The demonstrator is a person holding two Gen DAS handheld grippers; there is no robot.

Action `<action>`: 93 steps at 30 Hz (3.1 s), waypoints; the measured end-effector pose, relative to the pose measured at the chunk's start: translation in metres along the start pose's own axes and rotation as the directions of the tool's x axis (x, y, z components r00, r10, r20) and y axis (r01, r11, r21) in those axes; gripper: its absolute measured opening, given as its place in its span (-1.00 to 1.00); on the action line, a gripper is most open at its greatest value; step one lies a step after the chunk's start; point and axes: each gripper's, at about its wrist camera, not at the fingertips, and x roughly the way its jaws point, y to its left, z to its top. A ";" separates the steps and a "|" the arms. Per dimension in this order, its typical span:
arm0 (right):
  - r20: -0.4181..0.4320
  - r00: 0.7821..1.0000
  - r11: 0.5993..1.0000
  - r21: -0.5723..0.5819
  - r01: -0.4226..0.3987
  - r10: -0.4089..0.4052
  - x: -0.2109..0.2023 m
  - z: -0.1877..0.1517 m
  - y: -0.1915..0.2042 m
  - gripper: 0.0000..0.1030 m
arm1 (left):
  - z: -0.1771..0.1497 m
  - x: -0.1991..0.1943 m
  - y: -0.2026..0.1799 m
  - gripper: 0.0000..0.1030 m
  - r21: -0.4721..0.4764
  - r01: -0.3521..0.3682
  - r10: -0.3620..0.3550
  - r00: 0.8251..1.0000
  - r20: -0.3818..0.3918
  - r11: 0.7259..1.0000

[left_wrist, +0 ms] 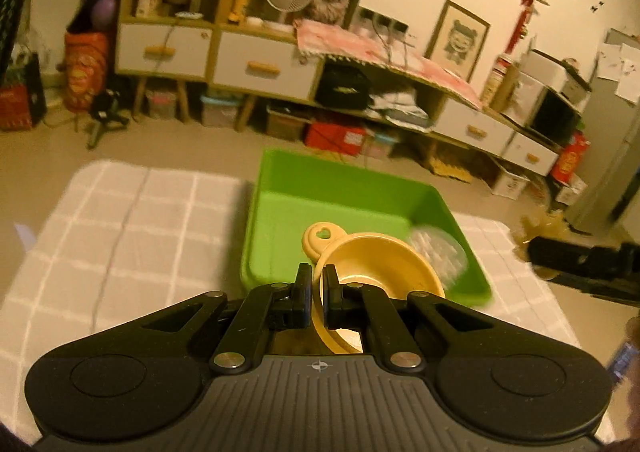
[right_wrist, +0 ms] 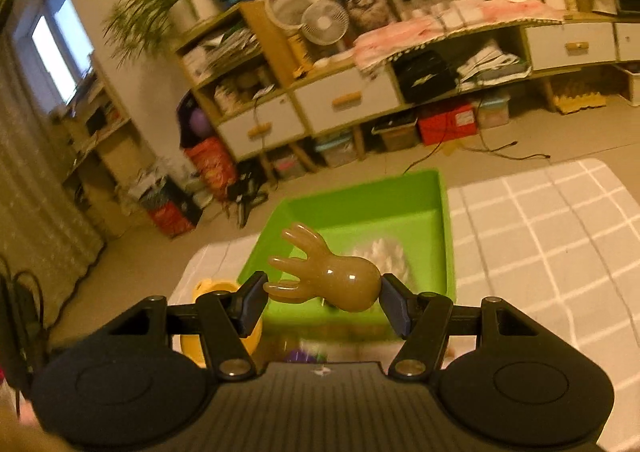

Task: Organize rigid objects
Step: 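Lift and carry the yellow pot and brown hand toy over the green bin, then open the right tool to drop the hand toy while the left tool releases the pot into the bin, then withdraw both tools from the bin back toward the remaining toys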

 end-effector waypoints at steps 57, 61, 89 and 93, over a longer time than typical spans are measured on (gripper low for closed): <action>-0.070 0.986 0.988 -0.045 0.146 -0.149 0.092 0.050 -0.015 0.14 | 0.052 0.105 -0.023 0.65 0.061 -0.167 0.168 0.986 -0.012 0.984; -0.060 0.988 0.988 -0.053 0.143 -0.146 0.081 0.050 -0.005 0.14 | 0.052 0.092 -0.023 0.66 0.065 -0.159 0.160 0.987 -0.011 0.985; -0.058 0.986 0.984 -0.096 0.153 -0.159 0.013 0.014 0.032 0.20 | 0.016 0.016 -0.017 0.96 0.111 -0.143 0.144 0.990 -0.002 0.983; -0.063 0.986 0.984 -0.100 0.151 -0.158 0.007 0.007 0.034 0.25 | 0.006 0.008 -0.017 0.96 0.124 -0.134 0.137 0.991 -0.011 0.983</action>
